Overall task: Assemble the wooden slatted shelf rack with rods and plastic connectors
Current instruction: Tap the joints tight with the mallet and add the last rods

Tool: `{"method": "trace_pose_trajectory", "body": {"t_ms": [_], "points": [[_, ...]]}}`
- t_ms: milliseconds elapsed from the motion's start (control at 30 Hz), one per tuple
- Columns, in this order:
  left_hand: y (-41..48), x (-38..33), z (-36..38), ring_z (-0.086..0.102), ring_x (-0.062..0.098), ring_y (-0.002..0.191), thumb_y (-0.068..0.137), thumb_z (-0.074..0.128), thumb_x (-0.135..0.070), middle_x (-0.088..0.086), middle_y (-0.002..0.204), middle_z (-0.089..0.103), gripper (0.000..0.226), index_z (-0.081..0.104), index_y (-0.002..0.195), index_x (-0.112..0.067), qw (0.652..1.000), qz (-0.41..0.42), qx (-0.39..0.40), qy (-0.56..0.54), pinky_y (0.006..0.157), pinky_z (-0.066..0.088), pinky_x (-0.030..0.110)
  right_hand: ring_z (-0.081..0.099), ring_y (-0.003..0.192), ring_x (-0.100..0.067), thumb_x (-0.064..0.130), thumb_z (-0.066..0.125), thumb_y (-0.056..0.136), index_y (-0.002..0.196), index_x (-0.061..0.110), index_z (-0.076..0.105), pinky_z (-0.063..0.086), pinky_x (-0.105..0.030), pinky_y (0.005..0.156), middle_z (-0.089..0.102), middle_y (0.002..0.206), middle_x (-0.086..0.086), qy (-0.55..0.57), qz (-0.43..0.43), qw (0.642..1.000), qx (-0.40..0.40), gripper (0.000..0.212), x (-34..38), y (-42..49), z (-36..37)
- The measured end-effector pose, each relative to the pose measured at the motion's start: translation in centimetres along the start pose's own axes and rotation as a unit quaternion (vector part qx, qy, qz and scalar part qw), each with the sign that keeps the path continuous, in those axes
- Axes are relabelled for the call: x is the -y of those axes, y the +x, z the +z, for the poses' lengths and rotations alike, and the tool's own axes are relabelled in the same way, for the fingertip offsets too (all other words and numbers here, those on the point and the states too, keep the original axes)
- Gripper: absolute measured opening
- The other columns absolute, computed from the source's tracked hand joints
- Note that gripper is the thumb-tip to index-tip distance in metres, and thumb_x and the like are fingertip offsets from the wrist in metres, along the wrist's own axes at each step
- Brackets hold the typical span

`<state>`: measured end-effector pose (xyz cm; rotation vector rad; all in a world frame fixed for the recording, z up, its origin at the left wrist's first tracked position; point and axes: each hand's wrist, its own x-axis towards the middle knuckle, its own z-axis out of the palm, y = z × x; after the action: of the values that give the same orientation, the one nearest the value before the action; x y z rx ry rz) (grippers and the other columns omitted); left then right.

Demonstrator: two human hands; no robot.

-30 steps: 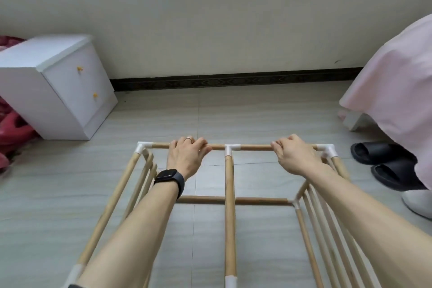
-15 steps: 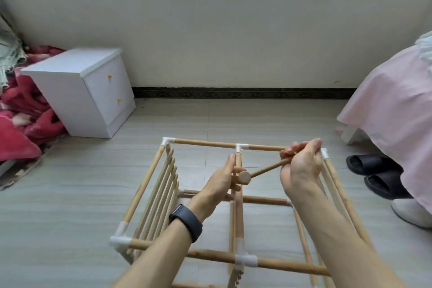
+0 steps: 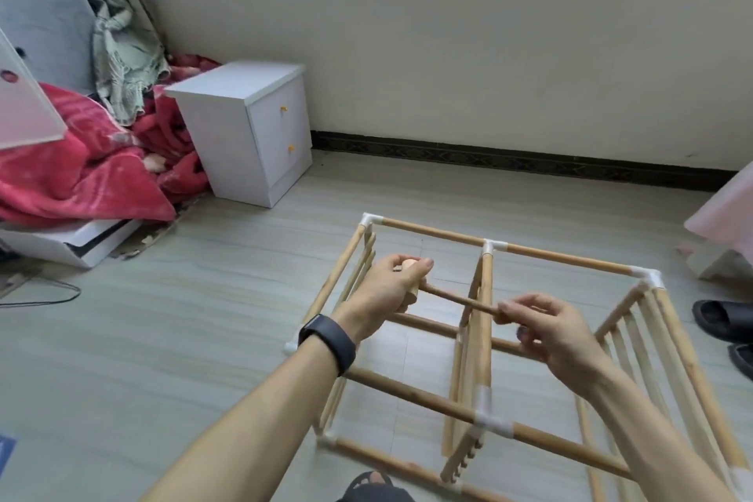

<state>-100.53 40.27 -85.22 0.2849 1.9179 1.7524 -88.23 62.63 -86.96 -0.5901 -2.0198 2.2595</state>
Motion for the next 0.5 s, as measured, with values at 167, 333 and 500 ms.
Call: {"method": "trace_pose_trajectory", "body": {"t_ms": [167,333,500], "points": [[2.0,-0.7,-2.4,0.067,0.007,0.092,0.094,0.057,-0.061,-0.011,0.096,0.076,0.038,0.072,0.109,-0.030,0.991,0.076,-0.051,0.101,0.068,0.053,0.016,0.050,0.052,0.000,0.042,0.042,0.107,0.087,0.027,0.079,0.038,-0.015,0.051,0.056,0.058,0.013,-0.344,-0.052,0.932,0.097,0.044,1.2,0.9,4.0],[6.2,0.9,-6.8,0.048,0.030,0.123,0.102,0.029,-0.060,0.011,0.127,0.060,0.052,0.059,0.123,-0.023,0.897,0.036,-0.264,0.353,0.098,0.041,0.043,0.058,0.073,-0.023,0.043,0.030,0.109,0.098,0.028,0.065,0.045,-0.042,0.073,0.059,0.068,0.006,-0.487,-0.133,0.863,-0.006,0.040,2.3,5.7,7.5],[9.6,4.3,-9.1,0.061,0.031,0.100,0.102,0.024,-0.061,0.008,0.108,0.065,0.059,0.056,0.119,-0.015,0.842,-0.108,-0.191,0.494,0.086,0.051,0.041,0.060,0.080,-0.025,0.041,0.028,0.108,0.106,0.023,0.059,0.048,-0.051,0.087,0.064,0.083,0.006,-0.558,-0.172,0.810,-0.053,0.036,2.8,12.2,9.7]]}}
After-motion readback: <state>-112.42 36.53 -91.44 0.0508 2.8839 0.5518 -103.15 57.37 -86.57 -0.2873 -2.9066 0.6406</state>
